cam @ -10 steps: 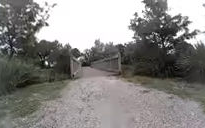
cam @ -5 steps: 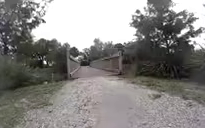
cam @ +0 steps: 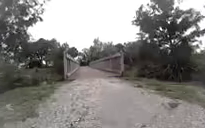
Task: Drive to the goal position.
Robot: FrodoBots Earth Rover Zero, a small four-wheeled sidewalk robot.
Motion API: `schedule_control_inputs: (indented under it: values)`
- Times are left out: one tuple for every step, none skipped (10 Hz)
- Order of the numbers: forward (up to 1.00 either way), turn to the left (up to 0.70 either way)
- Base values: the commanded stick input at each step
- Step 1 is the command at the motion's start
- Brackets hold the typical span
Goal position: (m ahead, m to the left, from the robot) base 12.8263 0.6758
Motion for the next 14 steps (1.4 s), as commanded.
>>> schedule_control_inputs:
  values:
    - [0.70,0.00]
    - [0.70,0.00]
    - [0.70,0.00]
    - [0.70,0.00]
    - [0.70,0.00]
    - [0.70,0.00]
    - [0.70,0.00]
    - [0.70,0.00]
    - [0.70,0.00]
    - [0.70,0.00]
    - [0.70,0.00]
    - [0.70,0.00]
    - [0.70,0.00]
    - [0.70,0.20]
